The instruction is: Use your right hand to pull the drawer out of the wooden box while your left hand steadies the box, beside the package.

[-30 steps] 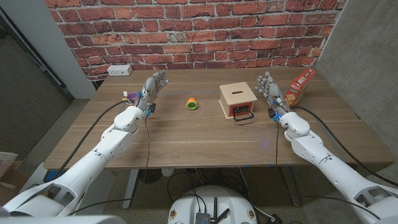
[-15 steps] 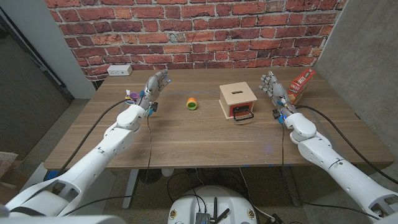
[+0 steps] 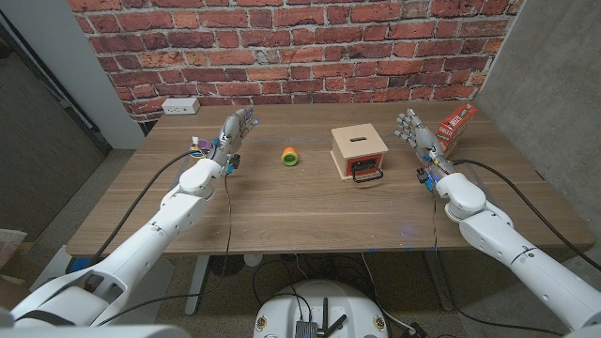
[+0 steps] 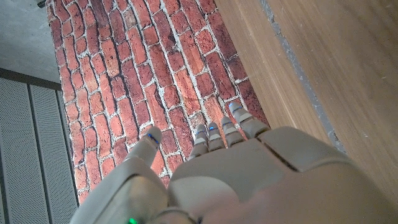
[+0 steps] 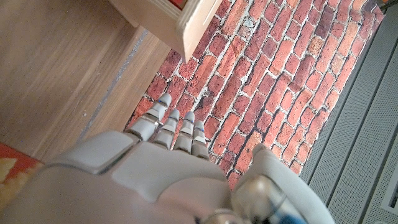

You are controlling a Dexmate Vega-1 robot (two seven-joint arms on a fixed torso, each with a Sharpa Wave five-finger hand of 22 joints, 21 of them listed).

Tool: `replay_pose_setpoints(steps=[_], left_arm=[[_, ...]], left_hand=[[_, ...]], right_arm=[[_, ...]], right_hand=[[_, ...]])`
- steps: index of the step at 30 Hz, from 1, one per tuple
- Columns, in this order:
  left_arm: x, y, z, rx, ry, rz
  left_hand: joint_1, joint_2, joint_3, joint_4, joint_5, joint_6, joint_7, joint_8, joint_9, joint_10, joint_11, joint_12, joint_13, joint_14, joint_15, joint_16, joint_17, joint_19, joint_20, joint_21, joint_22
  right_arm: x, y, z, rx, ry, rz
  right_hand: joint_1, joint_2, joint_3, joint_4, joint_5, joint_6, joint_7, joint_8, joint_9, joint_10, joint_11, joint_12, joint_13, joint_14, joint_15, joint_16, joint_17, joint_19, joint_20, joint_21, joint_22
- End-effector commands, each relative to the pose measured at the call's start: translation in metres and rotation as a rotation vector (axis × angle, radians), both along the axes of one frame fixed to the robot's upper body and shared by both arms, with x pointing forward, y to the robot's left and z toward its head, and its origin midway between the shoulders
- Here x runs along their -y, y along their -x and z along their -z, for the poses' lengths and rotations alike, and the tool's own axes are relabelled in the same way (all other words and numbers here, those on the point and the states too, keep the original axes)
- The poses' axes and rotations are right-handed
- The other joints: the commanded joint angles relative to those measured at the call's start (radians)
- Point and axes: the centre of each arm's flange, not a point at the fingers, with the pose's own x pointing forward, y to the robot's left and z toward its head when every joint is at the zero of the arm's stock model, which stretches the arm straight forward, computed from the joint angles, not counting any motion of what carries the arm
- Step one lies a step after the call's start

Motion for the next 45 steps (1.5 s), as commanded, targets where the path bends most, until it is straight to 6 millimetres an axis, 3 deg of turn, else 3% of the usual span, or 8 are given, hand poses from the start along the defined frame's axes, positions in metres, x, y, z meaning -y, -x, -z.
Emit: replay_pose_setpoints(steps=[1,18,20,28,45], left_arm=[[-0.001,0.001,0.006,-0.008,0.020,-0.025],[-0.005,0.001,0.011,-0.030,0.040,-0.055],[-0.005,0.001,0.010,-0.031,0.038,-0.057],[-0.005,-0.001,0.011,-0.044,0.043,-0.063],[-0.011,0.000,0.012,-0.049,0.063,-0.086]], left_hand=[[0.007,0.052,0.002,-0.007,0.005,0.012,-0.001,0.005,0.003,0.005,-0.003,0.001,0.005,0.004,-0.020,-0.001,0.002,0.014,-0.073,0.002,0.003],[0.006,0.053,0.005,-0.011,0.004,0.019,0.000,0.006,0.003,0.014,-0.006,0.002,0.005,0.011,-0.020,0.001,0.003,0.020,-0.073,0.003,0.004],[0.005,0.053,0.006,-0.011,0.004,0.021,0.001,0.007,0.003,0.015,-0.007,0.002,0.005,0.013,-0.021,0.001,0.003,0.020,-0.073,0.003,0.004],[0.005,0.056,0.008,-0.012,0.004,0.024,0.003,0.007,0.003,0.020,-0.003,0.003,0.005,0.016,-0.019,0.001,0.003,0.023,-0.072,0.003,0.004],[0.007,0.062,0.013,-0.014,0.004,0.025,0.002,0.006,0.004,0.021,-0.005,0.002,0.005,0.018,-0.020,0.001,0.003,0.026,-0.071,0.003,0.004]], right_arm=[[0.001,0.024,0.001,0.026,0.058,0.047],[-0.001,0.052,0.007,0.046,0.214,0.107],[-0.001,0.055,0.008,0.048,0.235,0.127],[-0.004,0.066,0.013,0.070,0.301,0.169],[-0.008,0.084,0.023,0.141,0.496,0.293]], right_hand=[[0.006,0.006,0.003,-0.006,0.003,0.003,-0.007,-0.002,0.005,0.000,-0.008,0.002,0.002,0.019,0.004,0.007,0.000,0.006,-0.004,0.003,0.004],[0.014,0.003,0.009,-0.017,0.002,-0.013,-0.012,-0.008,0.005,-0.027,-0.017,-0.009,0.001,0.030,0.007,0.001,-0.009,-0.005,-0.006,-0.002,0.004],[0.018,0.002,0.012,-0.022,0.000,-0.012,-0.013,-0.006,0.005,-0.025,-0.018,-0.006,0.001,0.032,-0.003,-0.002,-0.012,-0.038,-0.008,-0.012,0.004],[0.028,0.004,0.020,-0.032,-0.002,-0.011,-0.021,-0.004,0.006,-0.017,-0.026,-0.003,0.001,0.038,-0.015,-0.005,-0.017,-0.066,-0.010,-0.014,0.005],[0.075,0.002,0.043,-0.081,-0.013,0.005,-0.037,0.001,0.007,-0.007,-0.034,0.001,0.003,0.068,-0.029,-0.007,-0.028,-0.071,-0.010,-0.003,0.005]])
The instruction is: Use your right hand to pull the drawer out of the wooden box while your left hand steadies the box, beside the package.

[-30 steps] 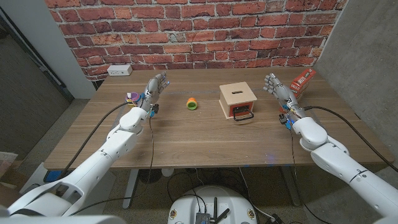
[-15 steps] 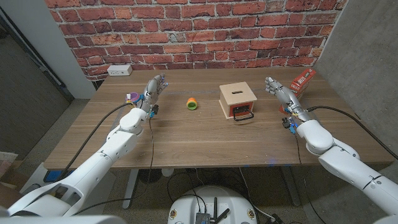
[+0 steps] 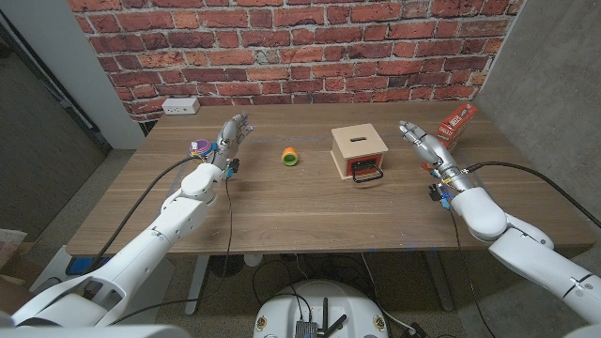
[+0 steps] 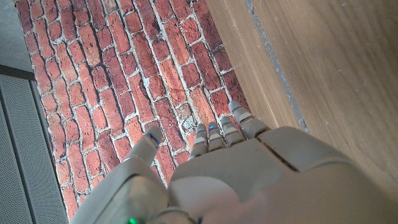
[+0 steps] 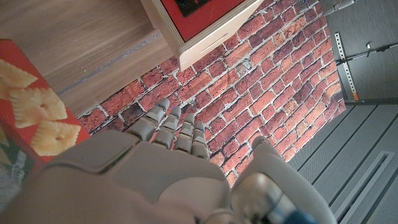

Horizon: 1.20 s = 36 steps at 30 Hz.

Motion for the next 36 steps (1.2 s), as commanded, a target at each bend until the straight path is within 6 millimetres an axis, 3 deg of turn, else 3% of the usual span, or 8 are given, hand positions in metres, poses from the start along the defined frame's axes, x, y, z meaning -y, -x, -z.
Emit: replay_pose_setpoints(steps=[1,11,14,18,23,36], left_arm=[[-0.005,0.001,0.002,-0.008,0.017,-0.022],[-0.005,0.001,0.001,-0.010,0.017,-0.027],[-0.005,0.001,0.002,-0.012,0.021,-0.026],[-0.004,0.003,0.004,-0.013,0.023,-0.028],[-0.004,0.005,0.006,-0.017,0.029,-0.033],[-0.001,0.007,0.012,-0.027,0.035,-0.031]], left_hand=[[0.007,0.062,0.005,-0.006,0.004,0.011,-0.002,0.006,0.004,0.008,-0.004,0.002,0.005,0.009,-0.022,0.001,0.003,0.006,-0.072,0.003,0.004],[0.007,0.061,0.006,-0.007,0.003,0.011,-0.002,0.005,0.004,0.010,-0.006,0.002,0.006,0.011,-0.021,0.000,0.003,0.007,-0.072,0.003,0.004],[0.007,0.061,0.006,-0.007,0.003,0.011,-0.002,0.005,0.004,0.010,-0.007,0.001,0.006,0.011,-0.021,0.000,0.003,0.007,-0.072,0.003,0.004],[0.006,0.061,0.007,-0.008,0.003,0.014,-0.001,0.006,0.004,0.013,-0.008,0.002,0.006,0.014,-0.019,0.001,0.003,0.008,-0.072,0.003,0.004],[0.006,0.061,0.008,-0.008,0.003,0.015,-0.001,0.006,0.004,0.015,-0.004,0.002,0.006,0.016,-0.020,0.001,0.003,0.008,-0.071,0.002,0.004],[0.004,0.061,0.009,-0.008,0.002,0.017,-0.001,0.006,0.004,0.017,-0.003,0.002,0.006,0.017,-0.019,0.000,0.003,0.009,-0.071,0.002,0.004]], right_arm=[[-0.004,0.018,0.008,0.050,0.165,0.094],[-0.006,0.025,0.017,0.081,0.340,0.216],[-0.008,0.026,0.018,0.079,0.408,0.236],[-0.011,0.028,0.018,0.077,0.483,0.250],[-0.018,0.027,0.015,0.074,0.578,0.253],[-0.034,0.029,0.009,0.062,0.766,0.280]], right_hand=[[0.019,-0.003,0.005,-0.015,-0.004,-0.004,-0.008,-0.001,0.002,0.005,-0.001,0.004,0.003,0.007,-0.023,-0.002,0.001,-0.002,0.003,0.009,0.005],[0.057,-0.006,0.021,-0.055,-0.018,-0.026,-0.022,-0.007,0.003,-0.003,-0.007,0.001,0.004,0.006,-0.026,-0.008,-0.002,-0.002,-0.002,0.011,0.005],[0.072,-0.008,0.027,-0.073,-0.026,-0.039,-0.030,-0.008,0.004,-0.002,-0.009,0.002,0.004,0.010,-0.028,-0.008,-0.002,-0.009,0.008,0.009,0.006],[0.089,-0.013,0.031,-0.097,-0.039,-0.031,-0.031,-0.001,0.005,0.002,-0.022,0.003,0.005,0.014,-0.039,-0.009,-0.001,-0.012,0.053,0.011,0.006],[0.100,-0.016,0.034,-0.112,-0.046,-0.028,-0.030,0.001,0.006,0.006,-0.032,0.005,0.006,0.023,-0.049,-0.006,-0.001,-0.012,0.070,0.012,0.007],[0.142,-0.008,0.055,-0.154,-0.057,-0.048,-0.040,-0.002,0.006,0.008,-0.053,0.004,0.006,0.025,-0.062,-0.009,-0.002,-0.036,0.059,0.006,0.007]])
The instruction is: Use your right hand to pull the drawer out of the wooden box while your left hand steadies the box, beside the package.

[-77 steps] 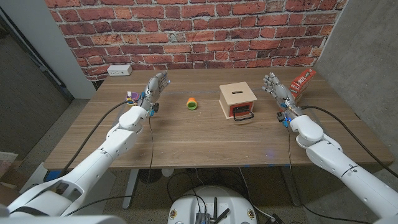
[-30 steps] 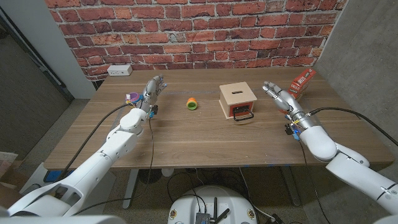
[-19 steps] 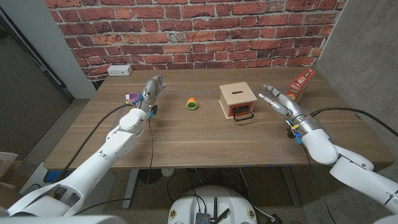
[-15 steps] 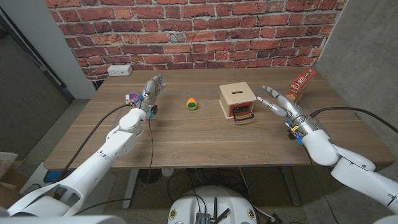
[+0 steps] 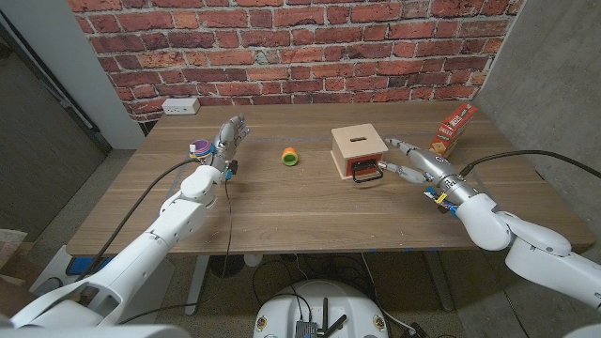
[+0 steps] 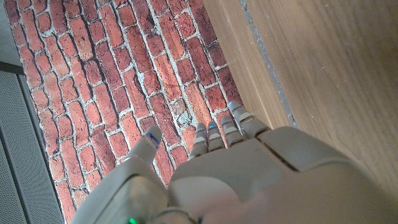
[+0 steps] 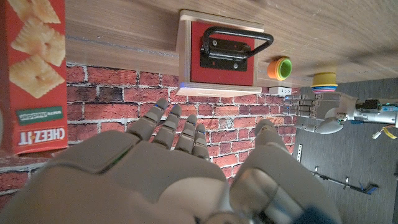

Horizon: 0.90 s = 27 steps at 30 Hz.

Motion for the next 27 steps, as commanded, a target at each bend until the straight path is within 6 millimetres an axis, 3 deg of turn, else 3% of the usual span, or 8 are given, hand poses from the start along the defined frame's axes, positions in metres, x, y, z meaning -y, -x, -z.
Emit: replay_pose_setpoints(steps=[1,10,17,27], left_arm=[[0.002,0.002,0.005,-0.004,0.009,0.005],[0.000,0.008,0.012,-0.002,0.018,-0.002],[-0.006,0.013,0.015,0.012,0.021,-0.010],[-0.011,0.014,0.016,0.017,0.018,-0.008]], left_hand=[[0.004,0.061,0.005,-0.003,0.002,0.008,0.001,0.006,0.004,0.007,-0.002,0.002,0.006,0.012,-0.014,0.000,0.003,0.010,-0.071,0.002,0.004],[0.003,0.061,0.006,-0.003,0.002,0.011,0.002,0.006,0.005,0.008,-0.002,0.002,0.006,0.013,-0.014,0.000,0.003,0.010,-0.070,0.002,0.004],[0.002,0.061,0.007,-0.002,0.002,0.012,0.002,0.006,0.004,0.010,-0.001,0.002,0.006,0.015,-0.013,0.001,0.004,0.010,-0.070,0.002,0.004],[0.000,0.061,0.008,-0.002,0.002,0.017,0.002,0.007,0.004,0.014,0.001,0.002,0.006,0.016,-0.011,0.001,0.004,0.011,-0.069,0.002,0.004]], right_arm=[[-0.013,0.002,-0.003,-0.016,0.187,0.052],[-0.021,0.007,-0.005,-0.018,0.239,0.062],[-0.027,0.013,-0.005,-0.042,0.284,0.060],[-0.035,0.018,-0.013,-0.079,0.321,0.061]], right_hand=[[0.020,0.001,0.007,-0.017,-0.004,-0.017,-0.007,0.001,0.001,0.002,-0.013,0.004,0.001,0.010,-0.062,-0.002,0.003,-0.013,-0.003,0.000,0.002],[0.054,0.003,0.021,-0.051,-0.011,0.002,-0.003,0.012,0.002,0.015,-0.023,0.008,0.002,0.017,-0.073,-0.002,0.002,-0.036,-0.012,0.000,0.002],[0.082,0.005,0.032,-0.070,-0.010,0.030,-0.021,0.022,0.003,0.034,-0.021,0.012,0.003,0.030,-0.073,0.001,0.002,-0.042,-0.011,0.002,0.001],[0.133,-0.012,0.046,-0.093,-0.004,0.067,-0.048,0.034,0.006,0.072,0.006,0.021,0.008,0.055,-0.066,0.008,0.005,-0.022,0.011,0.011,0.001]])
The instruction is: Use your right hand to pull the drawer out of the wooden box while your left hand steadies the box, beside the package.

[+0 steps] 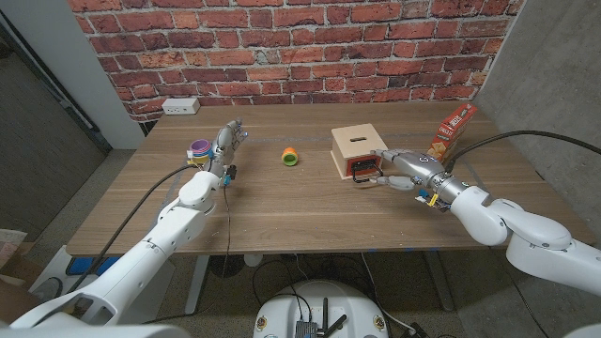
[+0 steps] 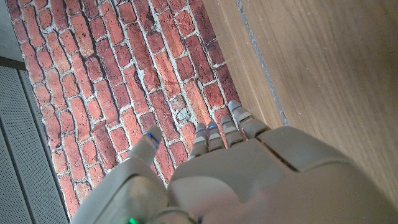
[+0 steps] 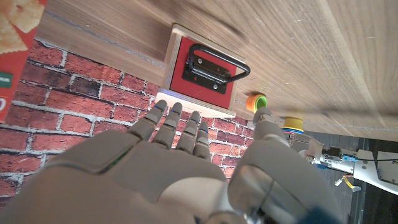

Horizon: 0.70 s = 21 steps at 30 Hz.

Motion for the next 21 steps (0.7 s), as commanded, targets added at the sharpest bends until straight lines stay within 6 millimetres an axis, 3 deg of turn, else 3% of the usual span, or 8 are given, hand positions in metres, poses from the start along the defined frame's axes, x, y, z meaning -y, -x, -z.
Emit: replay_pose_setpoints(steps=[1,6,16,18,21], left_arm=[[-0.006,0.003,0.002,0.007,-0.003,0.000],[-0.007,0.001,-0.001,0.006,-0.010,0.003],[-0.007,-0.002,-0.001,-0.002,-0.011,0.016],[-0.007,-0.002,0.000,-0.001,-0.009,0.008],[-0.008,-0.001,0.001,0.001,-0.008,0.007]], left_hand=[[0.000,0.061,0.008,-0.002,0.002,0.012,-0.003,0.007,0.004,0.014,0.001,0.003,0.001,0.005,-0.011,0.000,0.004,0.008,-0.065,0.002,0.004],[-0.001,0.061,0.008,-0.001,0.002,0.014,-0.004,0.007,0.004,0.016,0.001,0.003,0.001,0.005,-0.012,0.000,0.004,0.008,-0.065,0.002,0.004],[-0.002,0.061,0.009,0.000,0.002,0.015,-0.003,0.007,0.004,0.017,0.000,0.002,0.001,0.005,-0.012,0.000,0.004,0.008,-0.066,0.001,0.004],[-0.003,0.061,0.009,0.000,0.002,0.016,-0.003,0.007,0.004,0.017,0.001,0.002,0.001,0.005,-0.011,0.000,0.004,0.008,-0.067,0.001,0.004],[-0.003,0.061,0.009,0.001,0.002,0.025,0.000,0.010,0.004,0.023,0.005,0.004,0.002,0.009,-0.009,0.001,0.004,0.010,-0.065,0.002,0.004]], right_arm=[[-0.008,0.005,-0.008,-0.044,0.057,0.015],[-0.013,0.005,-0.015,-0.074,0.082,0.018],[-0.021,0.003,-0.025,-0.089,0.158,0.050],[-0.022,0.003,-0.026,-0.082,0.169,0.060],[-0.025,0.002,-0.028,-0.084,0.191,0.074]], right_hand=[[0.032,-0.011,0.009,-0.011,0.005,0.014,-0.013,0.008,0.006,0.020,0.005,0.007,0.004,0.015,-0.061,0.008,0.003,0.014,0.011,0.005,0.002],[0.093,-0.032,0.025,-0.019,0.016,0.026,-0.022,0.014,0.007,0.038,0.005,0.008,0.008,0.033,-0.059,0.013,0.005,0.036,0.025,0.009,0.002],[0.244,-0.098,0.055,-0.018,0.027,0.074,-0.026,0.037,0.010,0.084,0.003,0.013,0.016,0.077,-0.081,0.025,0.010,0.084,0.025,0.010,0.002],[0.279,-0.111,0.060,-0.014,0.026,0.110,-0.049,0.049,0.010,0.110,-0.002,0.019,0.017,0.095,-0.097,0.030,0.009,0.088,0.024,0.007,0.002],[0.299,-0.117,0.062,-0.013,0.024,0.114,-0.059,0.049,0.010,0.117,-0.013,0.019,0.018,0.109,-0.109,0.033,0.009,0.091,0.019,0.007,0.002]])
